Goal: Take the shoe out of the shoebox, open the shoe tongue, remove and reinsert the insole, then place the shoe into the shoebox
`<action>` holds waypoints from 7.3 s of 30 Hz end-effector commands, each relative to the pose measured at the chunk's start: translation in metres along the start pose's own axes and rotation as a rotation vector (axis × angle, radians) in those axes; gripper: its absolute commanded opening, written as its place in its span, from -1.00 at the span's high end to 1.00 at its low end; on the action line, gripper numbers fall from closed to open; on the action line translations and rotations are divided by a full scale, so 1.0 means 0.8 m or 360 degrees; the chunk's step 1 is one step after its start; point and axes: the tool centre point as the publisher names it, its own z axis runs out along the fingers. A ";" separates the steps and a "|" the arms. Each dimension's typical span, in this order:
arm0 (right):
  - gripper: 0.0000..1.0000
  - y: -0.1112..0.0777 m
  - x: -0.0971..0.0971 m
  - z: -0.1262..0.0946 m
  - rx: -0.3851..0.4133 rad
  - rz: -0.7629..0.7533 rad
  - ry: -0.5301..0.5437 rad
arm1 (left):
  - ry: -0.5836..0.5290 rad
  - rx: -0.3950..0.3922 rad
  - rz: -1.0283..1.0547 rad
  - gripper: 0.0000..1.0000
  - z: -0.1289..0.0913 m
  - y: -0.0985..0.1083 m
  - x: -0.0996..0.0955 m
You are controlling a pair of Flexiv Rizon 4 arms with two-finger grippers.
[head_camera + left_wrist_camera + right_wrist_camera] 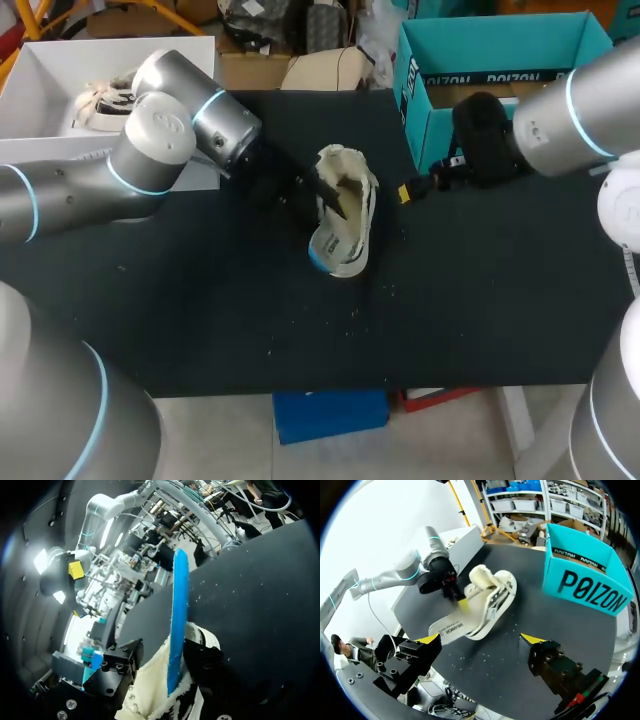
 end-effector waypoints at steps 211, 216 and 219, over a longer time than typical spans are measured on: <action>-1.00 0.001 0.001 0.000 0.0003 0.0001 -0.0003 | 0.0720 -0.0268 -0.0217 1.00 -0.042 0.123 -0.077; -1.00 0.001 0.001 0.000 0.0003 0.0001 -0.0003 | 0.0749 -0.0222 -0.0245 1.00 -0.025 0.121 -0.062; -1.00 0.001 0.001 0.000 0.0003 0.0001 -0.0003 | 0.0752 -0.0203 -0.0258 1.00 -0.018 0.122 -0.055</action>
